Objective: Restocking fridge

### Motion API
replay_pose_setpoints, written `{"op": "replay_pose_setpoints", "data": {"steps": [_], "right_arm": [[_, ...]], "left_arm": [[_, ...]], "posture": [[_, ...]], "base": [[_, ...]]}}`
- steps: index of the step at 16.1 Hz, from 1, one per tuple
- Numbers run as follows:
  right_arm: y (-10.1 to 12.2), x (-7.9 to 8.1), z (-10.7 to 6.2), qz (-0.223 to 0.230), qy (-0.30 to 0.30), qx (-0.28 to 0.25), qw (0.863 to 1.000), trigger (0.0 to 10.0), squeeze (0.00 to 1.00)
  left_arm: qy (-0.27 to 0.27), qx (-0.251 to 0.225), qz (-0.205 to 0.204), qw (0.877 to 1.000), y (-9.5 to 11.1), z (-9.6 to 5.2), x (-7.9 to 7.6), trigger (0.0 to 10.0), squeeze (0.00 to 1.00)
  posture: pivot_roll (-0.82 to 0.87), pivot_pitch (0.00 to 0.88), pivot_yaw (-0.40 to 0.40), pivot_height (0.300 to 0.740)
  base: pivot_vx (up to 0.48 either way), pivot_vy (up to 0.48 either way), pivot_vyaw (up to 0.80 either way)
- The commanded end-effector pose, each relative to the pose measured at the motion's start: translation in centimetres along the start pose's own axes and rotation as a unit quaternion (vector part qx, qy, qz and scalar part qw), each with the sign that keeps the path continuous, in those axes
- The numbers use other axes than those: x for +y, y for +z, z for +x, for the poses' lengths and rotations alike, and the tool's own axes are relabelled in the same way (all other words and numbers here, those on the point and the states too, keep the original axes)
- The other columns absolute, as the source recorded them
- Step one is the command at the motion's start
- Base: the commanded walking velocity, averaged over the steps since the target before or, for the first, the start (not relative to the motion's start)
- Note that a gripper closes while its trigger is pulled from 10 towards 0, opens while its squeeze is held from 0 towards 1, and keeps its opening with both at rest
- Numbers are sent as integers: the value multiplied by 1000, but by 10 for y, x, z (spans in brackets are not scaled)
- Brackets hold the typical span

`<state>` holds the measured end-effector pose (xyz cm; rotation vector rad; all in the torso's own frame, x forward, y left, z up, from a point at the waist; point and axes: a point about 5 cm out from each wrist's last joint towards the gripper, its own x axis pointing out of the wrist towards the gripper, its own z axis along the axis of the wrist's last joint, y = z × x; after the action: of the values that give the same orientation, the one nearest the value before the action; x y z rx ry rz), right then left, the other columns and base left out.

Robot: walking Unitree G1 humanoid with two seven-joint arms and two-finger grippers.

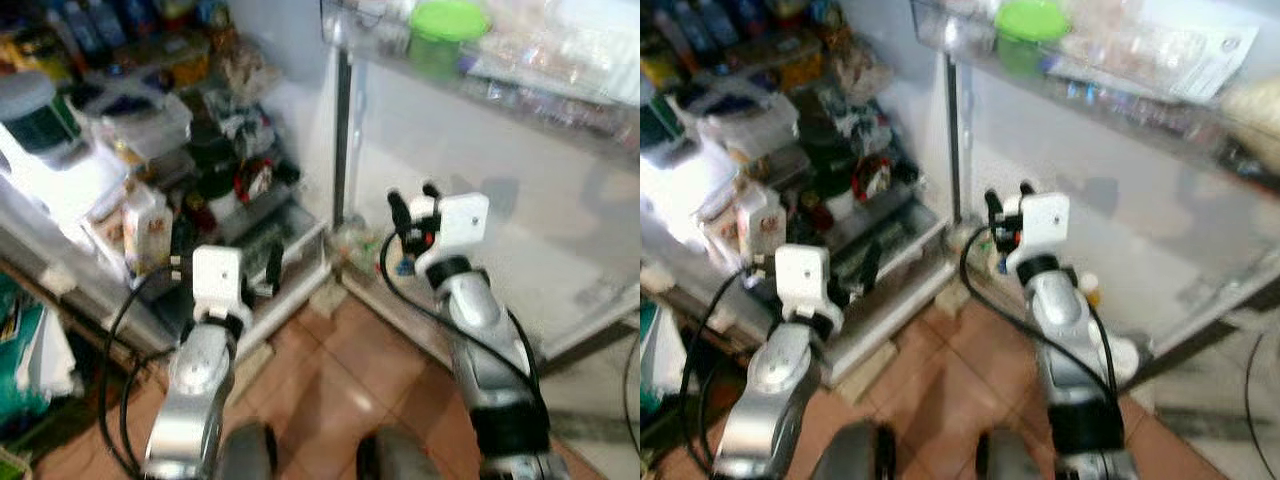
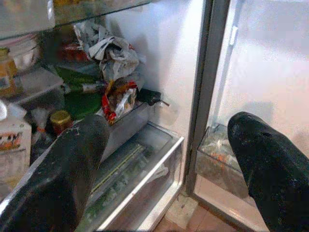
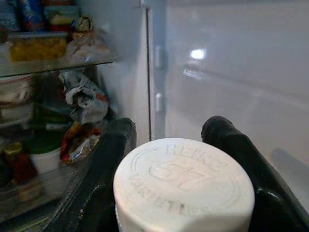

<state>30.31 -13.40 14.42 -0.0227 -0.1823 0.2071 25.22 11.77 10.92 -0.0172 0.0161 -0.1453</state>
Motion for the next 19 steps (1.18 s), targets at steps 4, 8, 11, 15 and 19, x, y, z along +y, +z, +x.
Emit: {"op": "replay_pose_setpoints", "data": {"steps": [4, 8, 11, 15, 19], "right_arm": [[5, 0, 3, -2, 0, -20, 1000, 10000, 0], [7, -1, 4, -3, 5, -26, 1000, 10000, 0], [7, 0, 5, -3, 10, -30, 999, 10000, 0], [10, 2, 5, -1, 20, -40, 999, 10000, 0], [20, 9, 11, -3, 53, -62, 997, 10000, 0]], "left_arm": [[4, -2, 8, 1000, 2, -1, 2, 10000, 0], [4, -13, 8, 1000, 5, 0, 3, 10000, 0], [6, -15, 7, 1000, 6, 1, 3, 10000, 0], [7, -18, 5, 1000, 6, 2, 3, 10000, 0], [7, -20, 4, 1000, 6, 4, 2, 10000, 0]], "posture": [[55, 158, 47, 623], [51, 154, 43, 623], [48, 153, 42, 623], [42, 151, 39, 623], [40, 150, 38, 623]], "base": [[0, 0, 0], [0, 0, 0], [0, 0, 0], [278, 0, 0], [291, 0, 0]]}}
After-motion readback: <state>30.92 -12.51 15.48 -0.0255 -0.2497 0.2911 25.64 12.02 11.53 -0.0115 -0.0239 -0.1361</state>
